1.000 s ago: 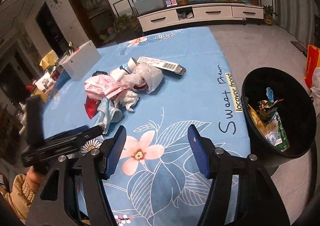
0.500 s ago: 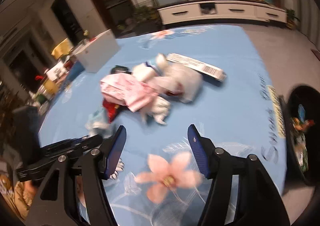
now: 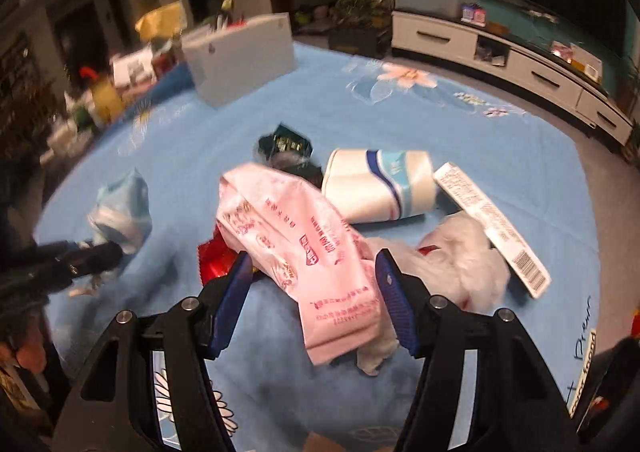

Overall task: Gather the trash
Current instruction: 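Grasp the blue face mask with the left tool while the right tool grasps the pink plastic bag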

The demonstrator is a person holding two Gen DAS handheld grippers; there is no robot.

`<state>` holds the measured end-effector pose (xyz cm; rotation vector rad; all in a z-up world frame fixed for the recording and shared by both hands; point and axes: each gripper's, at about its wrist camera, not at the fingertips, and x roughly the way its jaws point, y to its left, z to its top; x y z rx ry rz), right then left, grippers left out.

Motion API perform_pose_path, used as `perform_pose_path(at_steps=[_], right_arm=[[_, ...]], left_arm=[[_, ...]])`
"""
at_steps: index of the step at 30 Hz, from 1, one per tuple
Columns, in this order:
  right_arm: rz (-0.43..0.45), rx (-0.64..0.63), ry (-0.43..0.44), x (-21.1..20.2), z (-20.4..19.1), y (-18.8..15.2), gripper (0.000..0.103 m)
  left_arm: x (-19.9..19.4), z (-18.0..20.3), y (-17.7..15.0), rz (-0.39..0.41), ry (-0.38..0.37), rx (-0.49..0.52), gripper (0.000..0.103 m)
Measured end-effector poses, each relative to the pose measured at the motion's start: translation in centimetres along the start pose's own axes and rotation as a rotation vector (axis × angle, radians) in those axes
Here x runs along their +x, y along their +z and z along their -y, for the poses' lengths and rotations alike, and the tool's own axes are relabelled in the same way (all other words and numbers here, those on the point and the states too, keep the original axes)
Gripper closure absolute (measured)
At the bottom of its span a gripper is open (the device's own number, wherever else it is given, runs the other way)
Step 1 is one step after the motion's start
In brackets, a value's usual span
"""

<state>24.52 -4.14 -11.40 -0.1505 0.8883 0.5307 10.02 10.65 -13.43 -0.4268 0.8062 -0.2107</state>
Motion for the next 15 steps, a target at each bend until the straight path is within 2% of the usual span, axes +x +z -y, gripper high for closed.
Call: perform_pose_path(at_steps=[2,3,6,8,12,15], right_arm=[[-0.015,-0.031,-0.028,0.6,-0.5,-0.4,0.041],[-0.016,-0.04,-0.032,0.7,-0.6,-0.6,0.05],[-0.008,-0.062,-0.054,0.7,-1.1,-1.1,0.066],[-0.003,-0.078,-0.057,0.5,-1.4,-1.2,0.072],[0.041,-0.074,-0.043,-1.0,-1.9,-1.4,0.075],[0.118,-0.019,-0.025,-3.8,-1.6,-1.6,0.076]], left_arm=[[0.1,-0.3,0.0,-0.006,-0.003,-0.009,0.084],[0.1,-0.4,0.0,-0.008,-0.003,-0.011,0.084],[0.2,-0.8,0.1,-0.011,-0.002,-0.02,0.084],[0.1,-0.7,0.1,-0.01,-0.002,-0.021,0.084],[0.0,-0.6,0.4,-0.004,-0.002,-0.018,0.084],[-0.5,-0.3,0.4,0.004,-0.002,-0.012,0.084]])
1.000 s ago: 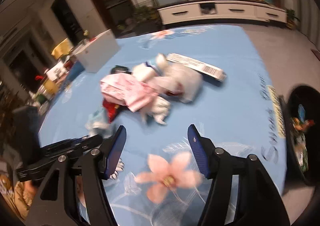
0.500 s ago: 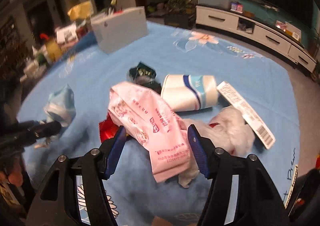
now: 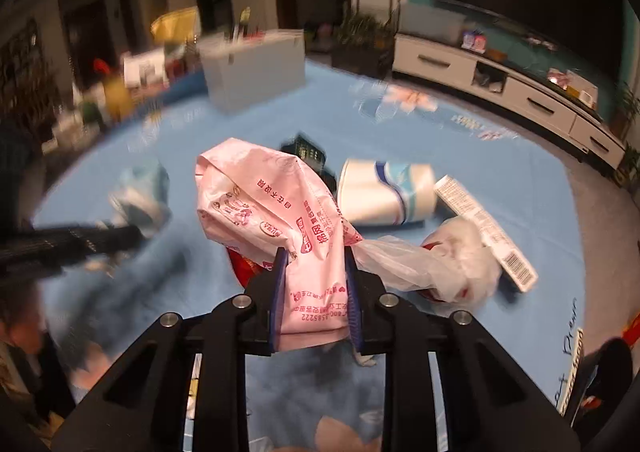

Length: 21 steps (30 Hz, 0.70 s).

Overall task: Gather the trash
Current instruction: 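Grasp the blue face mask with the left tool while the right tool grasps the pink plastic bag, then carry the mask and pink bag over the black bin and open both tools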

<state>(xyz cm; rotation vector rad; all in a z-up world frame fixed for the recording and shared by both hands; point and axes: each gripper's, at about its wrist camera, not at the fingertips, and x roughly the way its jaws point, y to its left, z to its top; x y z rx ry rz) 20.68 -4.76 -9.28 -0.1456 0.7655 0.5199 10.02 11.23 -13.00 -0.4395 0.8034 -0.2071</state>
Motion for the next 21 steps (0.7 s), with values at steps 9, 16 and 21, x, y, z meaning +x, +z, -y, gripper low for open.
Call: perform_pose_path(at_steps=[9,16,21], right_arm=[[0.17,0.338,0.119,-9.9,5.3,-3.3,0.076],[0.187,0.536,0.041,-14.3,9.6,-8.8,0.076],[0.227,0.633,-0.013,-16.9,12.1,-11.6,0.076]], left_arm=[[-1.2,1.9,-0.4,0.005,-0.036,0.054,0.084],[-1.2,6.0,-1.5,-0.032,-0.1,0.14,0.084],[-0.5,10.2,-2.3,-0.071,-0.149,0.228,0.084]])
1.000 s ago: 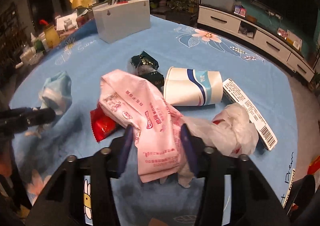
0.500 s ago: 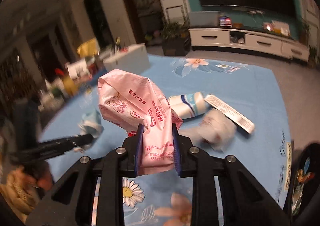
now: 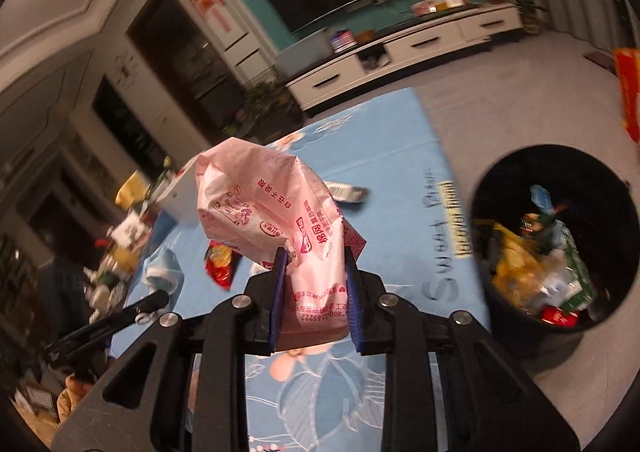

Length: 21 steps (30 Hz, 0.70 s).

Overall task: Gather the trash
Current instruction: 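Carry the mask and pink bag over the black bin and open both tools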

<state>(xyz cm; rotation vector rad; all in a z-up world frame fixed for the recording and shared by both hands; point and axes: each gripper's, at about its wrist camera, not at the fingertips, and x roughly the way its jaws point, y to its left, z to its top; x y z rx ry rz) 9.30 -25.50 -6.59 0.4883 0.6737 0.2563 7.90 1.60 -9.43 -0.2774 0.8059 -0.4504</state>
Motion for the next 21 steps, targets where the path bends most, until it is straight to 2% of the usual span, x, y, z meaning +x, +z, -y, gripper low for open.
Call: perform_pose_path(at_steps=[9,14,21], right_arm=[[0.106,0.182,-0.11,-4.2,6.7,0.1,0.076],[0.156,0.282,-0.177,-6.1,10.6,-0.2,0.076],[0.183,0.326,-0.267,-7.2,13.7,-1.1,0.075]], left_arm=[[3.1,8.4,1.0,-0.049,-0.068,0.192,0.083],[5.7,11.9,1.4,-0.093,-0.106,0.255,0.082],[9.7,16.5,1.9,-0.153,-0.14,0.335,0.082]])
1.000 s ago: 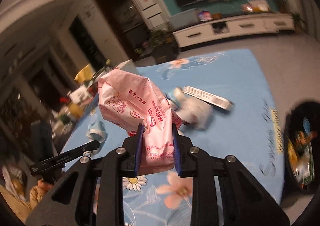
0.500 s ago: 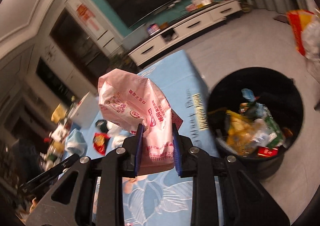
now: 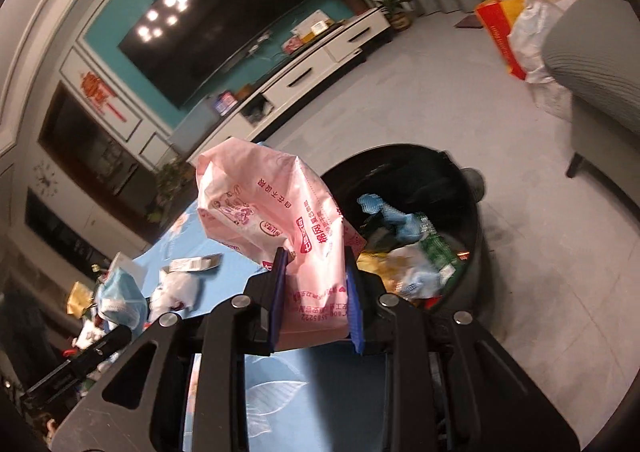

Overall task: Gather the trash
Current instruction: 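Carry the mask and pink bag over the black bin and open both tools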

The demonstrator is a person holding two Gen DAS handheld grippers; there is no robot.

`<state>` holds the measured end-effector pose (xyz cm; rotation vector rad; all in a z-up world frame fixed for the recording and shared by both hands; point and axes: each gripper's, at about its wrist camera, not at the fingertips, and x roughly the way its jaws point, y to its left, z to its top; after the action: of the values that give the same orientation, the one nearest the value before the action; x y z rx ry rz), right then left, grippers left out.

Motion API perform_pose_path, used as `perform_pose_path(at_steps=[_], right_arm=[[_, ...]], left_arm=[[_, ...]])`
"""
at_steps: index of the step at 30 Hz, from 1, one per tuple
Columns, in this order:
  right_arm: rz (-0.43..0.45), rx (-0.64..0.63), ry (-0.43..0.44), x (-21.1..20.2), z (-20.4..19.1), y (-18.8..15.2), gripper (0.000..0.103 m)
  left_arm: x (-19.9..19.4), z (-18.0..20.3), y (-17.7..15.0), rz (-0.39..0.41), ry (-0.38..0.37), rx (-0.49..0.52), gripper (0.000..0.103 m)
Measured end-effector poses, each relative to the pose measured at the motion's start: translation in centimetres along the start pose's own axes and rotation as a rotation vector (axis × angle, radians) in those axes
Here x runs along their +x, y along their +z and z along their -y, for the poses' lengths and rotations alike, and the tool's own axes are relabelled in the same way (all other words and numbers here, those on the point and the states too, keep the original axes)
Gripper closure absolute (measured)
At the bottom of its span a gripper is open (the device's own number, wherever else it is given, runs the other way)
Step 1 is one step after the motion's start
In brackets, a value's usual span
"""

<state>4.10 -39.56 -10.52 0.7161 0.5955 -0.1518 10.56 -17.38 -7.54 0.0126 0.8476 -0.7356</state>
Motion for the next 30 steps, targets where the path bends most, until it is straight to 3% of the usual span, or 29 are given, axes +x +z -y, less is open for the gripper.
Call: perform_pose_path(at_steps=[7,13,21,26,28,30], right_arm=[[0.009,0.011,-0.065,0.6,2.3,-0.7,0.075],[0.003,0.039,-0.064,1.3,3.7,-0.6,0.075],[0.008,0.042,-0.083,2.5,3.8,-0.3,0.07],[0.017,0.044,-0.116,2.8,3.2,-0.5,0.062],[0.02,0.045,-0.117,2.8,3.2,-0.5,0.056],[0.028,0.053,-0.132,2.7,3.3,-0.5,0.041]], left_arm=[[4.4,3.5,2.9,-0.037,-0.043,0.093,0.082],[9.6,6.1,4.0,-0.107,-0.061,0.158,0.082],[14.6,6.4,4.7,-0.188,-0.056,0.13,0.082],[15.9,6.6,4.9,-0.186,-0.034,0.14,0.069],[16.2,6.6,4.9,-0.183,-0.026,0.135,0.055],[16.3,6.4,4.8,-0.178,-0.03,0.121,0.049]])
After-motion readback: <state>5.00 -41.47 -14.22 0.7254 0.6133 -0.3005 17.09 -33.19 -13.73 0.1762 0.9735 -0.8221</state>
